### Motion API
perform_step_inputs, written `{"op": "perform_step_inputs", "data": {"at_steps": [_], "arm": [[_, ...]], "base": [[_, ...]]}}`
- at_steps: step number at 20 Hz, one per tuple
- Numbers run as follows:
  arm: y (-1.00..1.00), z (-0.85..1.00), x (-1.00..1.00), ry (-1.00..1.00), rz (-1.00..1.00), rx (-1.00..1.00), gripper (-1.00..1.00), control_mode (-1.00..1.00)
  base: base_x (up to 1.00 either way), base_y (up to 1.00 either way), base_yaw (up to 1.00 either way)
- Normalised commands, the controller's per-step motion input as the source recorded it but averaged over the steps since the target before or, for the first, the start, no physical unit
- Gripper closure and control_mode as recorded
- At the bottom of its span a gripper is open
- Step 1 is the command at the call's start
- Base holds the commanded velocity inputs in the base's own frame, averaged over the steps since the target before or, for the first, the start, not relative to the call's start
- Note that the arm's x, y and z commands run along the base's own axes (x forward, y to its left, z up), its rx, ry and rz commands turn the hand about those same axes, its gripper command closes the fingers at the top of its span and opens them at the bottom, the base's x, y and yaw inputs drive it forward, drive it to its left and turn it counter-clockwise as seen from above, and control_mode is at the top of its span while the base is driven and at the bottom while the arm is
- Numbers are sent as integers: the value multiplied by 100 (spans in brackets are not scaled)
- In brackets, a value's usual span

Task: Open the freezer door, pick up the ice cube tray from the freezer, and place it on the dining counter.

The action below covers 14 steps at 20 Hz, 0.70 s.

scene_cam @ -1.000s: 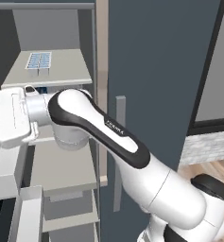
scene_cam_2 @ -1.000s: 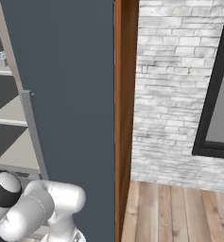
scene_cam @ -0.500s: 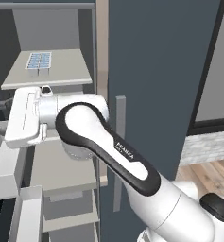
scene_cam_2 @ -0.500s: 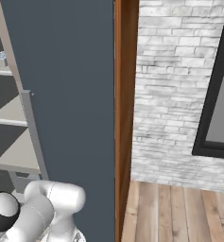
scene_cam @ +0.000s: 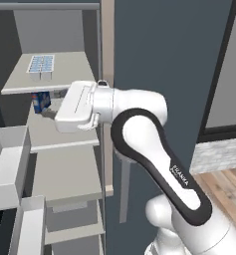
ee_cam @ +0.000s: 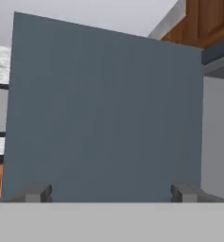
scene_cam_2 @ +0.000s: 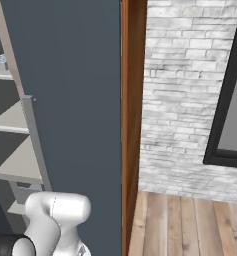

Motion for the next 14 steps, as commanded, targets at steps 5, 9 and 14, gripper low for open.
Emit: {"op": "perform_step_inputs", "data": {"at_steps": [5,9,14], "arm": [[-97,3,0,11,-24,0,-100,-100],[-86,0,0,14,-25,-1,-100,-100],[-75,0,0,10,-23,-8,-100,-100]], "base": [[0,0,0],[0,0,0],[0,0,0]]}}
